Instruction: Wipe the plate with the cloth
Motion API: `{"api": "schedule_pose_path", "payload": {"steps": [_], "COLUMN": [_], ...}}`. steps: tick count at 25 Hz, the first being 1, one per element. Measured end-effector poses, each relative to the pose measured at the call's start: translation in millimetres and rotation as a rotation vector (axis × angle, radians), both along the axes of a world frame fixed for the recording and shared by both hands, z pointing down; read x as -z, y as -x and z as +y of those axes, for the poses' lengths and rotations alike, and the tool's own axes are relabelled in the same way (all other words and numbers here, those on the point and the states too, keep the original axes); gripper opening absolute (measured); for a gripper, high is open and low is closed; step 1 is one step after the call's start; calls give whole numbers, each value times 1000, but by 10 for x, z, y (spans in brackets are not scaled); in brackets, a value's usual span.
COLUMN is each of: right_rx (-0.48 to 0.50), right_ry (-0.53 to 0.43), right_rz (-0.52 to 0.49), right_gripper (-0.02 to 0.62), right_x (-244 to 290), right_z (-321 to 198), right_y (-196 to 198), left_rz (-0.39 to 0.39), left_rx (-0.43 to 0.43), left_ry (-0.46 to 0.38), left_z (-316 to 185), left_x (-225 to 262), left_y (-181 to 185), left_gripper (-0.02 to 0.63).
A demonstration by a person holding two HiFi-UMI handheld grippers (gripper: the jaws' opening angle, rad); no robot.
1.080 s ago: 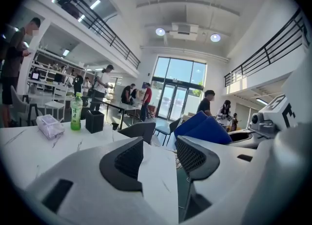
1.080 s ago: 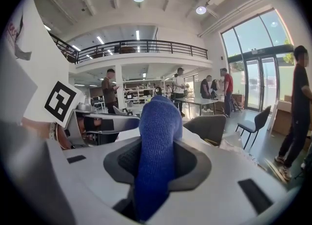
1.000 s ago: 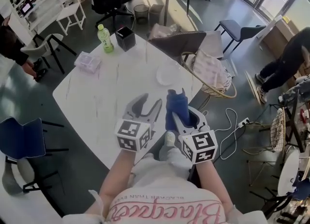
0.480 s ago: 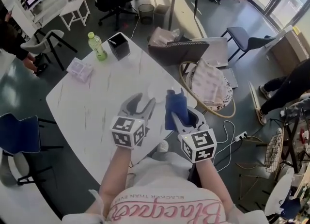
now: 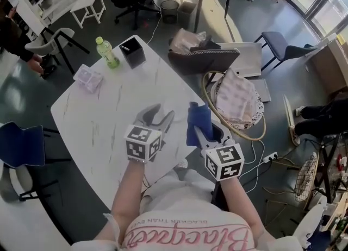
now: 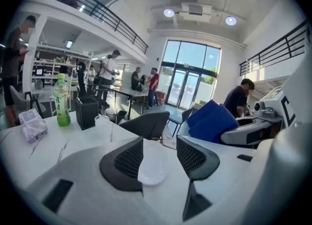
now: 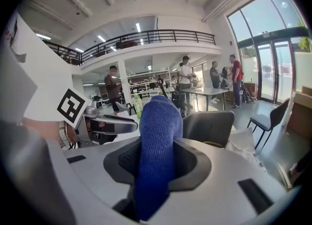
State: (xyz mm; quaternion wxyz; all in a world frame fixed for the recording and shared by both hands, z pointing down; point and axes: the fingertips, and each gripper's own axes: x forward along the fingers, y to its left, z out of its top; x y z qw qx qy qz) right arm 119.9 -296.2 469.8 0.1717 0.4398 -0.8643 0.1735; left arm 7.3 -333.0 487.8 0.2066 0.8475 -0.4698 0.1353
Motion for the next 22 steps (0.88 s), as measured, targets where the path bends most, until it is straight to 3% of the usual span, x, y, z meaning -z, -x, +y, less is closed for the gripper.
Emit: {"api": "schedule_pose_path", "payload": {"steps": [3, 9, 14, 18, 22], "right_rx": [0, 8, -14, -39, -101], "right_ry": [25, 68, 94, 101, 135], "right_rz": [8, 52, 77, 73, 53], "right_gripper": [120, 120, 120, 120, 120], "right_x": [-74, -276, -447, -584, -772], "right_z": [-2, 57, -32, -201, -360], "right_y": [29, 90, 119, 171, 161], "left_rz": [8, 75, 81, 28, 74], "left_rx": [-26, -62, -105, -166, -228], "left_ry": [32, 180, 256, 326, 417], "left_z": [-79, -265, -494, -678, -739], "left_x": [-137, -572, -850, -1105, -1332], "left_y": [57, 168, 223, 223, 86], "left_gripper": [201, 201, 201, 201, 201]}}
